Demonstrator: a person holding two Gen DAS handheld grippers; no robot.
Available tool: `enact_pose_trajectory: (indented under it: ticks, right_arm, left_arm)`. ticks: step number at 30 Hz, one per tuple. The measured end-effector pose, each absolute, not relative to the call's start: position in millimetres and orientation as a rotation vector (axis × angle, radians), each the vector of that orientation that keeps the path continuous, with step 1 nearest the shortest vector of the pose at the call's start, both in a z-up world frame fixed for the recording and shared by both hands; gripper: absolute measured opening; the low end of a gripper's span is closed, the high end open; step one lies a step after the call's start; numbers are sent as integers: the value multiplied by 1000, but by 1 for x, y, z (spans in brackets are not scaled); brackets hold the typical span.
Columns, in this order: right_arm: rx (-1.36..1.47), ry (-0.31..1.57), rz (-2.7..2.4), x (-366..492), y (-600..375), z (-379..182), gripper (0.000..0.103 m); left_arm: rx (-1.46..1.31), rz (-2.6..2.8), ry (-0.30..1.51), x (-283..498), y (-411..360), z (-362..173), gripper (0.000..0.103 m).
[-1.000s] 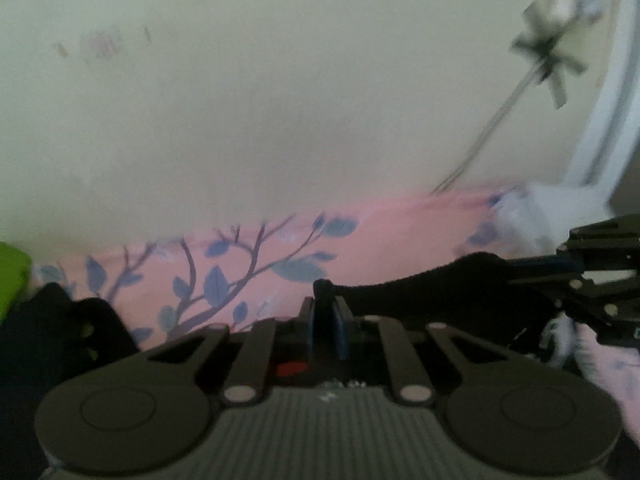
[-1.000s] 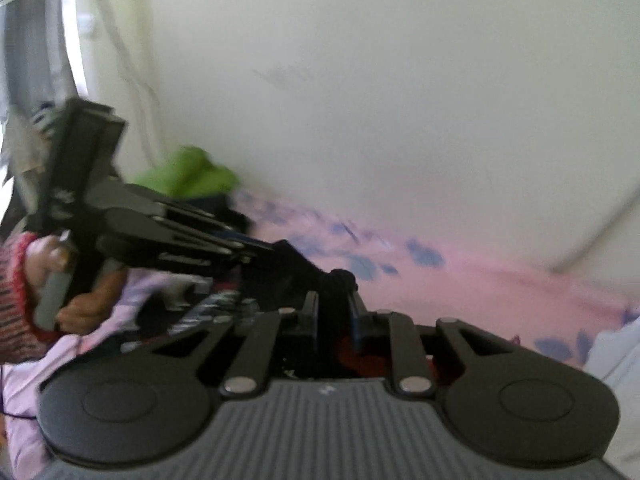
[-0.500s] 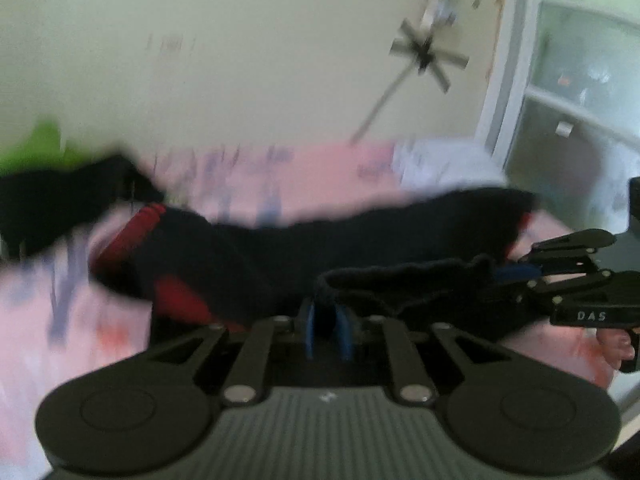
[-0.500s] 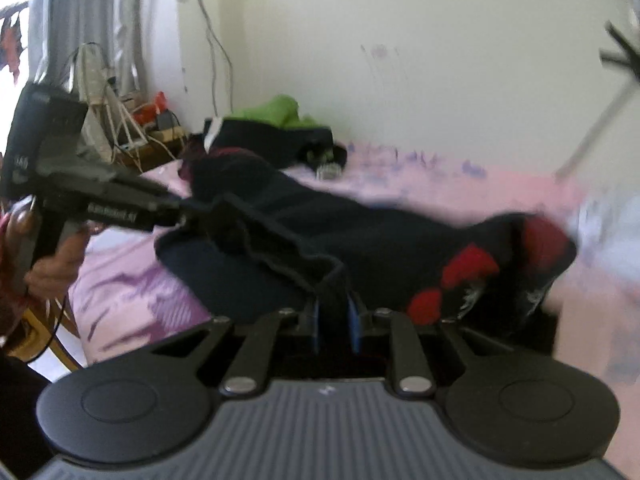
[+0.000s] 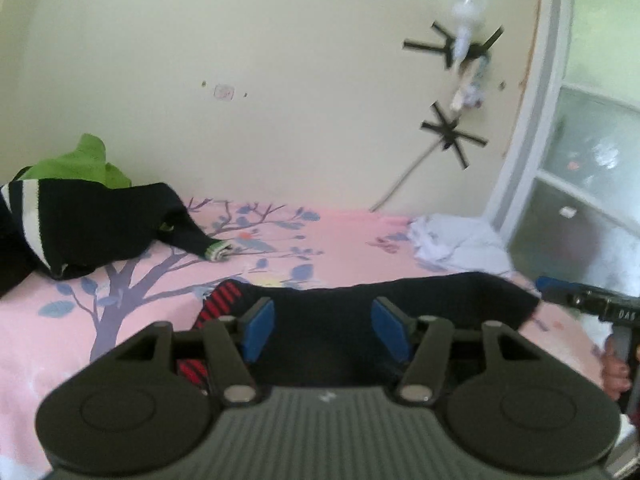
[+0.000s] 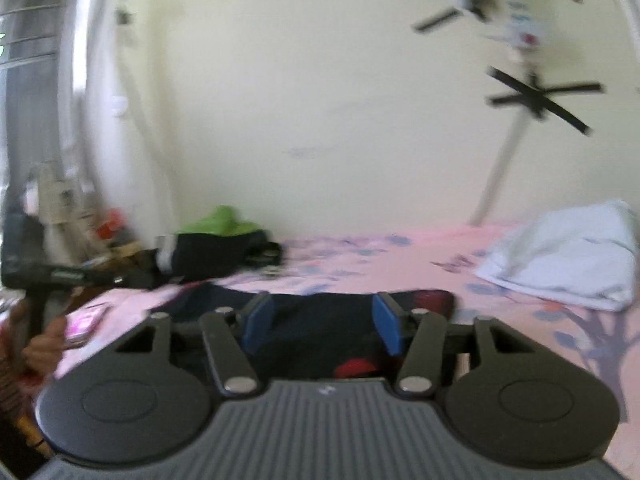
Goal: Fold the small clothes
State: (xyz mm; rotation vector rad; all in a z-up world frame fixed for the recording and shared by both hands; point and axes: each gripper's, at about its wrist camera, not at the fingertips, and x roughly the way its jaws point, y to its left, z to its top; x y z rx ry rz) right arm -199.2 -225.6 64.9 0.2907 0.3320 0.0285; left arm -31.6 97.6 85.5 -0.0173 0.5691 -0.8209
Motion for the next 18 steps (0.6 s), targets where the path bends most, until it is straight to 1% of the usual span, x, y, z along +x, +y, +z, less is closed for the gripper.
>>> enact_pose_trajectory:
  ticks: [1, 2, 3, 4, 5, 7, 8, 10, 11, 13, 14, 15, 18]
  right_arm:
    - [303, 352, 16, -193, -229, 59, 47]
    - [318, 366, 13, -189, -232, 53, 47]
    - [328, 387, 7, -183, -233, 46, 45]
    - [318, 419, -8, -176, -233, 39, 42]
    - [290, 457, -38, -171, -232, 33, 34]
    - [217, 546, -148, -159, -234, 14, 16]
    - [219, 554, -169, -158, -236, 5, 15]
    - [297, 531, -164, -164, -245, 8, 14]
    - [299, 521, -169, -166, -245, 11, 16]
    - [275, 491, -187, -174, -244, 19, 31]
    - [280, 474, -183, -179, -242, 24, 44]
    - [290, 454, -165, -182, -241, 30, 48]
    - [323, 390, -66, -189, -232, 47, 48]
  left_arm:
    - [5, -812, 593, -22, 87, 78, 49]
    - [27, -804, 622, -15, 80, 72, 41]
    - [48, -798, 653, -8, 72, 64, 36]
    - [70, -790, 677, 1, 63, 55, 35]
    - [94, -774, 692, 9, 54, 46, 35]
    - [129, -722, 710, 21, 40, 30, 38]
    - [142, -705, 688, 23, 34, 27, 40]
    - [181, -677, 655, 21, 25, 25, 41]
    - [188, -667, 648, 20, 23, 25, 42]
    - [202, -657, 641, 18, 23, 26, 44]
    - [193, -654, 650, 16, 25, 28, 45]
    - [172, -654, 663, 15, 28, 32, 45]
    - [32, -738, 661, 1, 46, 51, 45]
